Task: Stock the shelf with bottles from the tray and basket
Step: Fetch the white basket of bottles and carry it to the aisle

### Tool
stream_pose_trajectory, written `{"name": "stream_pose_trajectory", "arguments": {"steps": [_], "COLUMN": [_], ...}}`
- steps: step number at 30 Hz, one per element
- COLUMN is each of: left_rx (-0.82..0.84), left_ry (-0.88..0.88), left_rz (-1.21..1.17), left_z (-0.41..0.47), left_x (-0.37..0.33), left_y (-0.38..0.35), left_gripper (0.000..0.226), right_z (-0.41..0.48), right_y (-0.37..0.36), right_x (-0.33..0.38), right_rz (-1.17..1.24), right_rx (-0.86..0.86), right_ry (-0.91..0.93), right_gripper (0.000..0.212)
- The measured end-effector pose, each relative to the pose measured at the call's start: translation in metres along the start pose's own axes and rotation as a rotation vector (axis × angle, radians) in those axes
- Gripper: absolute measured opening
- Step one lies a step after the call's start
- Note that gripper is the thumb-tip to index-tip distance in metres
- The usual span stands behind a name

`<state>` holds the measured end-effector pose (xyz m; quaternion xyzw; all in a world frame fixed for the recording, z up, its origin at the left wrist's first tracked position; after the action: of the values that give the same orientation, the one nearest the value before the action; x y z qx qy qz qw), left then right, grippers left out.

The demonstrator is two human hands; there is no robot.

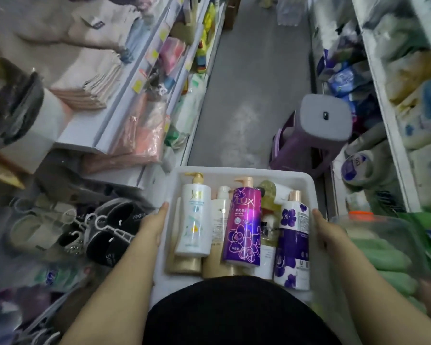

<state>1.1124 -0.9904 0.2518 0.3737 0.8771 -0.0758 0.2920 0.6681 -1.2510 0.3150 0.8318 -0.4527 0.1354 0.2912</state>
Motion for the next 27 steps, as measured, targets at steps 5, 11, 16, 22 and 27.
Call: {"name": "stream_pose_trajectory", "arguments": {"steps": [5,11,16,22,27], "left_rx": [0.07,0.091,0.122,0.101,0.196], "left_ry": [0.011,-0.003,0.0,-0.029,-0.083], "left_rz": [0.096,0.258,0.322,0.373,0.477], "left_z": [0.085,0.098,0.152,0.211,0.232], "left_x": [-0.093,-0.193,-0.267,-0.38,-0.47], "left_y": [-0.033,-0.105,-0.19,-0.31,-0.417], "left_gripper": [0.119,0.084,0.08,0.082,0.083], "right_z": [0.032,0.073,0.14,0.224,0.265], "right_y": [0.007,0.027,0.055,0.127,0.17], "right_x": [0.053,0.126,0.157,0.275,0.292], "right_rz": [0.103,0.182,0.218,0.35,0.55], "right_rx": [-0.067,-0.094,-0.103,-0.162,-0.189], "right_ry": [-0.047,-0.04,-0.117,-0.055,-0.133], "right_gripper": [0.086,0.086,0.105,0.08,0.088]}}
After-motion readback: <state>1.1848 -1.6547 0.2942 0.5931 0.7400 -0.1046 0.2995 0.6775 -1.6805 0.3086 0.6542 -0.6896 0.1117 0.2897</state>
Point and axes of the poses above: each hand's wrist, its own z-axis towards the middle knuckle, its own y-axis out of the back of the hand, x = y × z, the point moved 10 cm from there along z, towards the middle knuckle, and after that the axes turned 13 degrees about x, right-handed, at the moved point
